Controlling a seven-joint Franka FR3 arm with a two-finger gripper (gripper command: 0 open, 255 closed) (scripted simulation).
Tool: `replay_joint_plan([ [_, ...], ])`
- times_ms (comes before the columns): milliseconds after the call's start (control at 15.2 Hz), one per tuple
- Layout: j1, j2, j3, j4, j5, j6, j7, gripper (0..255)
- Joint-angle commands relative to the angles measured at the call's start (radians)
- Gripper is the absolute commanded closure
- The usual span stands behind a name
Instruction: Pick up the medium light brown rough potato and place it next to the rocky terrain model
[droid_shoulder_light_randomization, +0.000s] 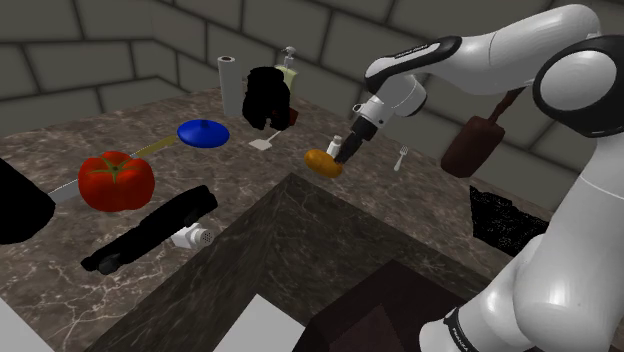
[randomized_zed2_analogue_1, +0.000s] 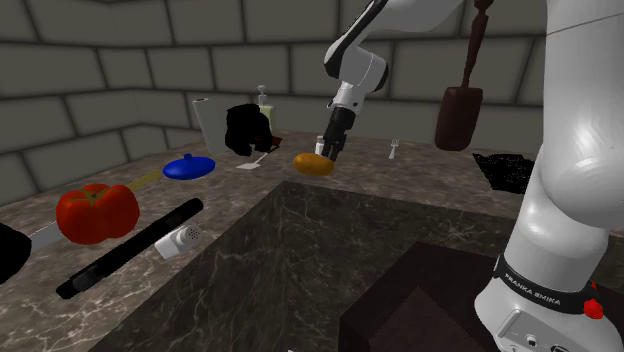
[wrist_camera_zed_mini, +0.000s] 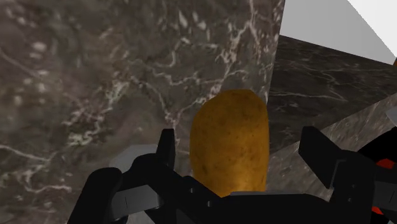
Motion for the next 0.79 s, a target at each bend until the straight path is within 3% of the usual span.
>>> replay_joint_plan([
  [0,0.005,0.012,0.008,-0.008,0.015,0.019,-0.008,0],
  [726,0.014,0.029,0.020,-0.029,0.037,0.056,-0.020,0],
])
